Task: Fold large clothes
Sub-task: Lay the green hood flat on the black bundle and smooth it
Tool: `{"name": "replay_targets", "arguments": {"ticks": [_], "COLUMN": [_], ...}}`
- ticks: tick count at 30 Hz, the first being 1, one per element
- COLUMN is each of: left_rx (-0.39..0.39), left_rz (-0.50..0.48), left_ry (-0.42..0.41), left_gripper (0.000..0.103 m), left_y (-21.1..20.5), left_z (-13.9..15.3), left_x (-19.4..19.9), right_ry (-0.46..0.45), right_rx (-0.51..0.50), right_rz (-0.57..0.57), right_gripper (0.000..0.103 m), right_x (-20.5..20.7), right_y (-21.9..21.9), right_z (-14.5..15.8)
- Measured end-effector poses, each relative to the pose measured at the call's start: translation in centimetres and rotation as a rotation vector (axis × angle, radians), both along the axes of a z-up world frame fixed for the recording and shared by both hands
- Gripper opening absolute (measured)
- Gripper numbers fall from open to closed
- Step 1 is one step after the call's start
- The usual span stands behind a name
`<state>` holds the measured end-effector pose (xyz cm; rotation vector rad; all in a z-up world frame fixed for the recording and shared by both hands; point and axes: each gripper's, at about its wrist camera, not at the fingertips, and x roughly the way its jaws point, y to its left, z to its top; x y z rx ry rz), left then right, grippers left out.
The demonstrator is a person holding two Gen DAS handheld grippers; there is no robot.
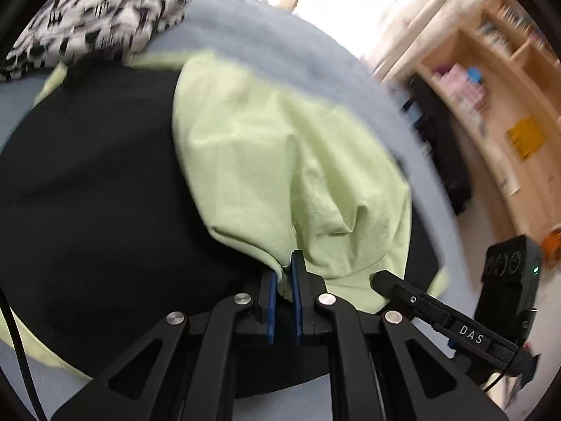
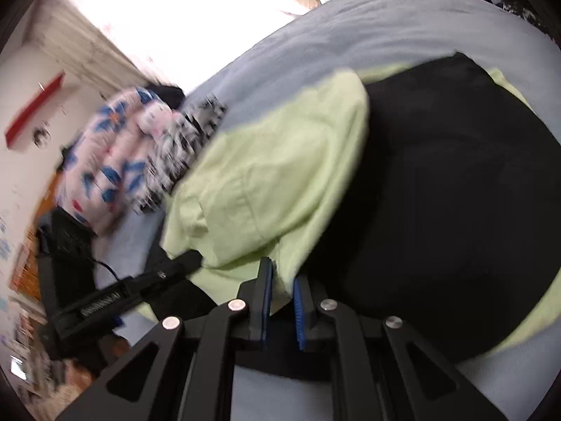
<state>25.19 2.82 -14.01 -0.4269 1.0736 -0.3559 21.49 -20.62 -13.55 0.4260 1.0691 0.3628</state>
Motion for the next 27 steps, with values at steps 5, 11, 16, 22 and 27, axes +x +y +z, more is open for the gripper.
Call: {"name": "replay_targets", "arguments": {"ticks": [5, 11, 16, 22, 27], "left_rx": [-0.024, 0.178, 0.175, 0.140, 0.234], "left_rz": [-0.007, -0.042, -0.006, 0.017, 0.057], "left_ry": [0.018, -0.130, -0.222, -0.259, -0.128], "left_gripper": [0.013, 0.036, 0.036, 0.028, 0.025], "left_y": [-0.1, 0.6, 1.3, -0.3, -0.1], "left_z": [-0.8, 3.8, 6.2, 6.1, 1.3], "left_x": [-0.1, -3.5, -2.9, 2.7, 6.2], "right_ry": [0.022, -0.147, -0.264, -0.224, -0.114], "right_rx": [-0.029, -0.279, -0.246, -0.144, -0.255], "right_rz": [-0.029, -0.060, -0.039, 0.020, -0.011], "right_gripper": [0.015, 0.033, 0.033, 0.029, 0.017], "right_x": [-0.2, -2.9, -0.8, 4.9, 7.8], "right_y": [0.1, 0.6, 2.1, 5.6, 3.9], "right_z": [-0.7, 4.9, 7.0, 5.4, 0.5]}}
